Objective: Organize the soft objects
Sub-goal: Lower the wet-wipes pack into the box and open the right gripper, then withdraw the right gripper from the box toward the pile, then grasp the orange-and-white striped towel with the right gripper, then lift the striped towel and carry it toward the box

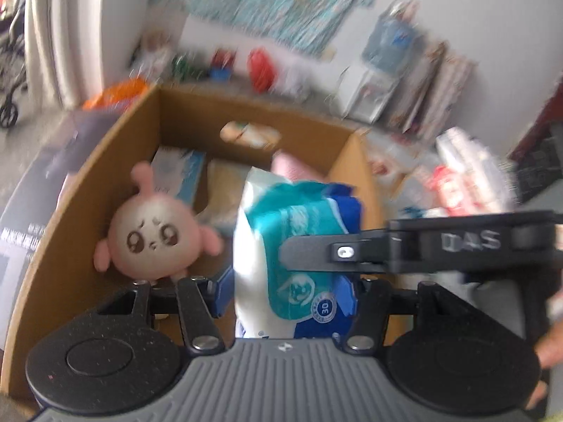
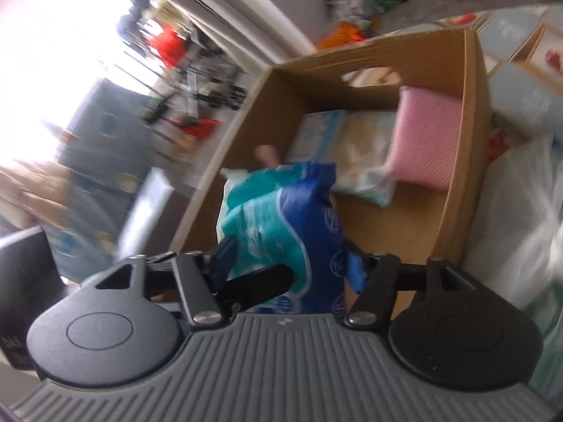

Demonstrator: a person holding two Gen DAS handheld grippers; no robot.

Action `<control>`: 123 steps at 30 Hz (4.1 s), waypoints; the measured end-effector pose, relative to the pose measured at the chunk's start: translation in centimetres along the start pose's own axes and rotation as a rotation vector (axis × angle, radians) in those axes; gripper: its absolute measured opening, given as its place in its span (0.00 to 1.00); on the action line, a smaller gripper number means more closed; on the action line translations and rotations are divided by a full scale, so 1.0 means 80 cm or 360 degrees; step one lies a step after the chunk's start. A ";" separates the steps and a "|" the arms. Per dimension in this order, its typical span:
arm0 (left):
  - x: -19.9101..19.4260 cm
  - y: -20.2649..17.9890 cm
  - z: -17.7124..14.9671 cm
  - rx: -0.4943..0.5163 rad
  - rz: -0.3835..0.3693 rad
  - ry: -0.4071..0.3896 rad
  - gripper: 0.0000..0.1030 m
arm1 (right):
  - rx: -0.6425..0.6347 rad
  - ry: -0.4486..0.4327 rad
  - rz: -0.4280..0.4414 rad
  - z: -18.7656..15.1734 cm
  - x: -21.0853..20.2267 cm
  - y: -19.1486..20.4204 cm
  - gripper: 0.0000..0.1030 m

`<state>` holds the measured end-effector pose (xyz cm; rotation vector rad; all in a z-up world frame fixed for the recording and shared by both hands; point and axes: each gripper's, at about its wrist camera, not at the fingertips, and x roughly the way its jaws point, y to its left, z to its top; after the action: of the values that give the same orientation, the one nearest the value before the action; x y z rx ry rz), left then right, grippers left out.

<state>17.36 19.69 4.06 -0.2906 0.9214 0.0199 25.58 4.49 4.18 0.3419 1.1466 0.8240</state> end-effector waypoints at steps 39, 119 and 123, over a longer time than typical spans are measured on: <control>0.090 -0.007 -0.023 0.0163 0.0479 0.0277 0.67 | 0.0151 -0.0239 0.0281 -0.024 -0.106 -0.110 0.74; 0.077 -0.371 -0.247 0.0895 -0.0540 -0.0185 0.66 | 0.0748 -0.0354 -0.0452 -0.249 -0.317 -0.389 0.41; 0.075 -0.370 -0.245 0.0889 -0.0563 -0.0167 0.68 | 0.0731 -0.0273 -0.0369 -0.270 -0.318 -0.364 0.49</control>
<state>9.89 -14.41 -4.72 0.0711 0.7272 -0.5359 13.47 -36.94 -5.86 0.6330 1.1811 0.3144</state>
